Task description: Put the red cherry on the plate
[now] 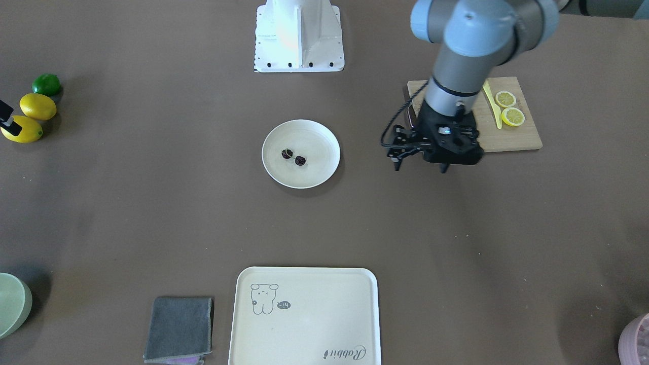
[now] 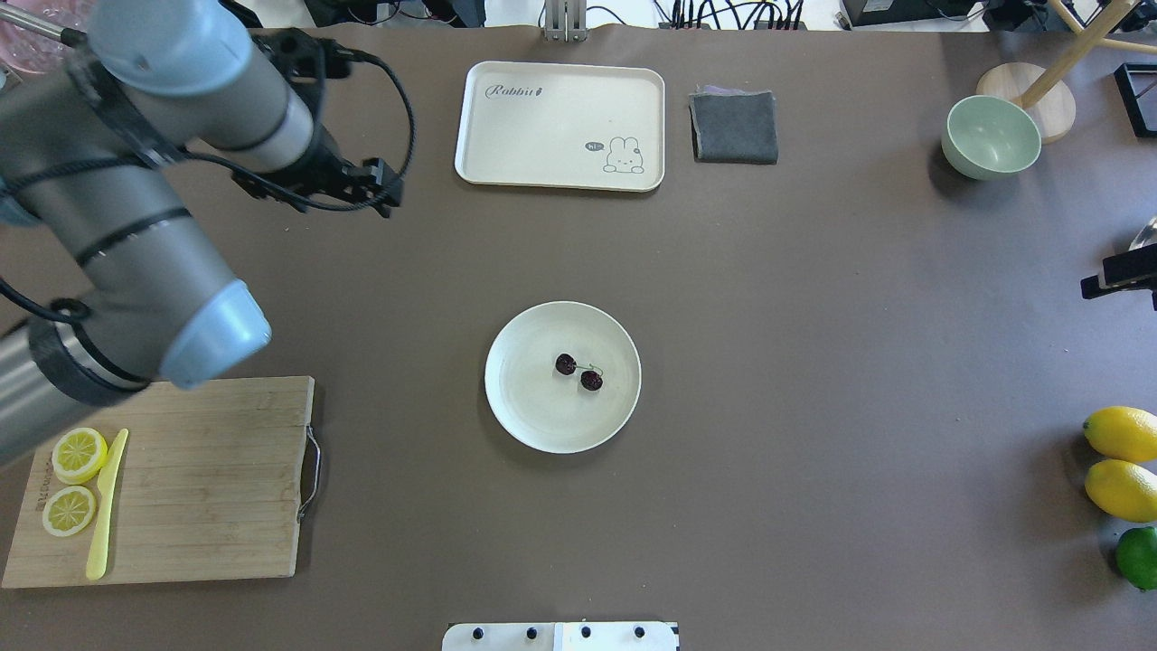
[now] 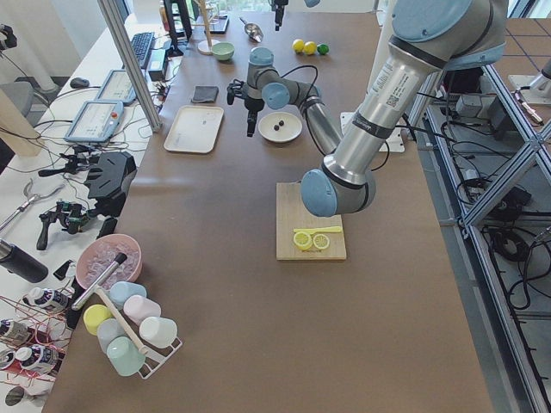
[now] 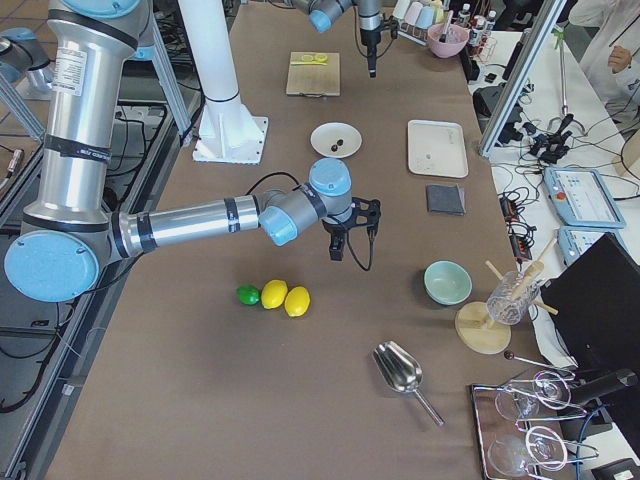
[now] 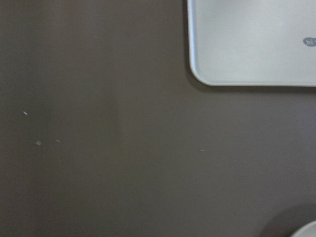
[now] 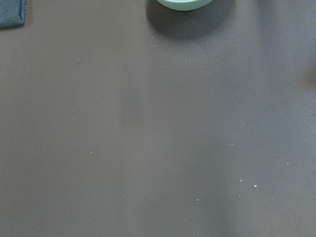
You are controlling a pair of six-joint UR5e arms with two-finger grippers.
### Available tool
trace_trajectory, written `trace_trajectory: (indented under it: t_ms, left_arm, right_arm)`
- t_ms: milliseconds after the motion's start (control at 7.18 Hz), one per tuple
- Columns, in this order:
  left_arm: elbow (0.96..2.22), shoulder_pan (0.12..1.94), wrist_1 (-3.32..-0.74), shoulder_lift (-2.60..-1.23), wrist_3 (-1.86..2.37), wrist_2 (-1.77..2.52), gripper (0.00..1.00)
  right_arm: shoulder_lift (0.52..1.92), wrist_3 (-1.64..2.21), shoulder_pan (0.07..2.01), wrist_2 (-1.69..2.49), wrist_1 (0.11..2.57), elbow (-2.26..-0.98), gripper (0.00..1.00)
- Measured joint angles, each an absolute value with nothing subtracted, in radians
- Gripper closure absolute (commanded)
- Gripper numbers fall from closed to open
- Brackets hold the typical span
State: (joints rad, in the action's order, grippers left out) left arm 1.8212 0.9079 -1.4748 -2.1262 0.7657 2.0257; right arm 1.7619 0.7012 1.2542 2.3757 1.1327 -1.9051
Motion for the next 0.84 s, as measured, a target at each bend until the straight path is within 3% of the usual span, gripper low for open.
trace_trajectory:
  t_ms: [418,836]
  left_arm:
    - [1.784,1.267,-1.369,-1.979,0.178,2.240,0.03]
    - [1.724,1.504,-1.351,-1.795,-0.238,2.342,0.02]
  right_arm:
    - [1.758,0.458,1.376,2.407,1.224,-1.859,0.00]
    - [1.751,0.130,1.532,2.398,1.440,-1.860,0.00]
